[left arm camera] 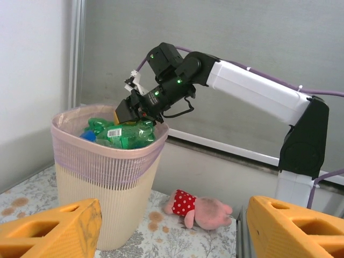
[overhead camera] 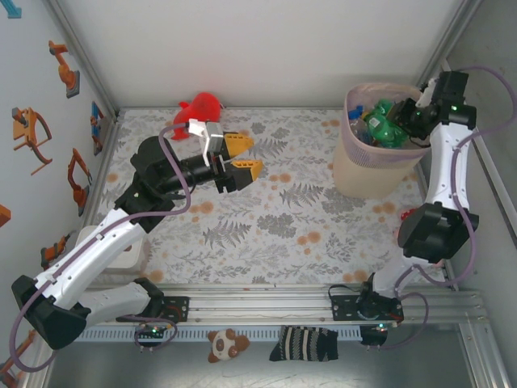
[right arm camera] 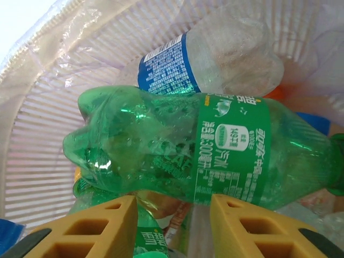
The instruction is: Put the plastic bottles in the bin
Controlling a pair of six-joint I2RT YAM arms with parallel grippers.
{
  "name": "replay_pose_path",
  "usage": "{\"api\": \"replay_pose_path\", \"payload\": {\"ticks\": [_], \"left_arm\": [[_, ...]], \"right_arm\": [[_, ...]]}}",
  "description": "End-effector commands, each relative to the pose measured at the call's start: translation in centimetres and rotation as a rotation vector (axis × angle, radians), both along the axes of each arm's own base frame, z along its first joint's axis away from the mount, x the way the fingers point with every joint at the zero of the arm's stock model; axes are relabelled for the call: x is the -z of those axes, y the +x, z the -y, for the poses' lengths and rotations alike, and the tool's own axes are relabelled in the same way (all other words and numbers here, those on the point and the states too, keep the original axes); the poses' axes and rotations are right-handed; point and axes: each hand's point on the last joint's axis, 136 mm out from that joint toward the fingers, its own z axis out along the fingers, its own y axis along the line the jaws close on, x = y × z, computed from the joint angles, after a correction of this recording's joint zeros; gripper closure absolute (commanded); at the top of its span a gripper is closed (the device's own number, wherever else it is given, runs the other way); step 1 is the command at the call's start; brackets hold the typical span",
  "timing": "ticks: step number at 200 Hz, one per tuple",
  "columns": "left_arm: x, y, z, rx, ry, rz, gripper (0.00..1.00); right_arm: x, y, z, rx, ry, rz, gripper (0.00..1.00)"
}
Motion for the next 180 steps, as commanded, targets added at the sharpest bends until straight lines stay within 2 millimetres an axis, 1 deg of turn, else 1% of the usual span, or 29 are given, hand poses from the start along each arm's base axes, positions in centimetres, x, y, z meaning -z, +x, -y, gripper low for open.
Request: {"api": "replay_pose_path", "payload": {"ticks": [1,12,36,51,63,72,84,99,113,142,160,180], "left_arm": [[-0.1,1.1,-0.4,-0.063,0.003,-0.017,0.29],[0.5,2.1,-0.8,-0.13,0.028,-0.034,0.29],[2.8,4.6,-2.0,-0.28,0.105,-0.087,0.29],[3.9,5.7,-2.7,-0.338,0.136,-0.115,0.29],[4.4,6.1,-3.1,-0.359,0.147,-0.13,0.29],[4.7,6.3,-3.3,-0.367,0.151,-0.139,0.29],[4.9,6.4,-3.4,-0.37,0.149,-0.148,0.29],[5.1,6.5,-3.5,-0.369,0.143,-0.162,0.29],[5.2,6.7,-3.5,-0.364,0.137,-0.173,0.29],[5.3,6.9,-3.6,-0.364,0.135,-0.187,0.29],[5.4,7.2,-4.0,-0.381,0.13,-0.198,0.29],[5.5,7.5,-4.6,-0.41,0.128,-0.206,0.29]], "right_arm": [[-2.3,-1.8,1.6,0.053,-0.153,0.011,0.6],[-3.6,-2.3,1.9,0.069,-0.186,0.042,0.58],[-6.3,-3.6,1.9,0.085,-0.228,0.117,0.55],[-7.3,-4.4,1.3,0.067,-0.217,0.149,0.55],[-7.7,-5.0,0.1,0.028,-0.181,0.163,0.58],[-7.4,-5.5,-1.0,-0.018,-0.141,0.162,0.62],[-6.5,-6.2,-2.7,-0.078,-0.075,0.142,0.66],[-5.3,-6.7,-3.8,-0.11,-0.04,0.105,0.71],[-4.1,-6.6,-4.0,-0.116,-0.04,0.079,0.74],[-1.5,-5.5,-3.6,-0.112,-0.036,0.024,0.78],[-1.5,-5.3,-3.5,-0.113,-0.034,0.013,0.8],[-3.0,-5.9,-3.2,-0.093,-0.062,0.051,0.81]]}}
